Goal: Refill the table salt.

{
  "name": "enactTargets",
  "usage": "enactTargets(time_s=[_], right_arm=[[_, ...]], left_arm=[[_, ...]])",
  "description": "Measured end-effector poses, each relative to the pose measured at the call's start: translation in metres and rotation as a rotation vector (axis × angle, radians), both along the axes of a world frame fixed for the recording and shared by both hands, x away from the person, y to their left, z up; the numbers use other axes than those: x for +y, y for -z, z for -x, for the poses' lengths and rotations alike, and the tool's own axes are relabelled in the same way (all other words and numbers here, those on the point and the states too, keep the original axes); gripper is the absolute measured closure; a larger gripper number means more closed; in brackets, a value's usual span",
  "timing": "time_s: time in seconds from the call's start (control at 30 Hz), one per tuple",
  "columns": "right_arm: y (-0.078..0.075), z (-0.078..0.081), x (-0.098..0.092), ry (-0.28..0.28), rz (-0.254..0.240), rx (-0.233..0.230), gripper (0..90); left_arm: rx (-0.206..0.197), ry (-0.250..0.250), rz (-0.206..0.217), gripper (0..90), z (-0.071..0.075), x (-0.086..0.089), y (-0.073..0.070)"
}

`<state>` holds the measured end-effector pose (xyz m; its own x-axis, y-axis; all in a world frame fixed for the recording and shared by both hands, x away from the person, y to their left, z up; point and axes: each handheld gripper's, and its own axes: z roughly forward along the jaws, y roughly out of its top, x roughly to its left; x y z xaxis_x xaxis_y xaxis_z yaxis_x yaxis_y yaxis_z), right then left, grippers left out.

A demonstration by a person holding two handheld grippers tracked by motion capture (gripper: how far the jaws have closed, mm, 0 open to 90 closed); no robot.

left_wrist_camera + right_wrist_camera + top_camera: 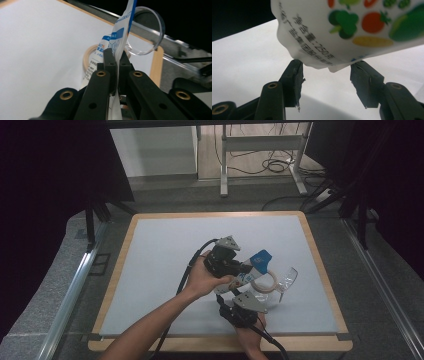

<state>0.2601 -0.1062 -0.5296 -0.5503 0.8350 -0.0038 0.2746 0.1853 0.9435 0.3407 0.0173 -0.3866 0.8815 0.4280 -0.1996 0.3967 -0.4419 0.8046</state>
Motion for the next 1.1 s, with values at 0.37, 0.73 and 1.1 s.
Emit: enactTargets(time_s=[0.37,0.73,1.1], right_arm=[[-0.001,-0.002,0.004,0.038,0.063,-0.042,42.1],[-0.004,-0.006,-0.001,0.071,0.054,-0.083,41.7],[-0.010,0.005,0.002,0.006,0.019,-0.128,49.0]], left_arm=[[-0.013,-0.004,0.026,90.0,0.008,0.004,-0.009],[-0.022,-0.002,0.053,90.0,0.014,0.003,-0.016],[-0.006,-0.017,0.059,90.0,0.010,0.004,-0.013]])
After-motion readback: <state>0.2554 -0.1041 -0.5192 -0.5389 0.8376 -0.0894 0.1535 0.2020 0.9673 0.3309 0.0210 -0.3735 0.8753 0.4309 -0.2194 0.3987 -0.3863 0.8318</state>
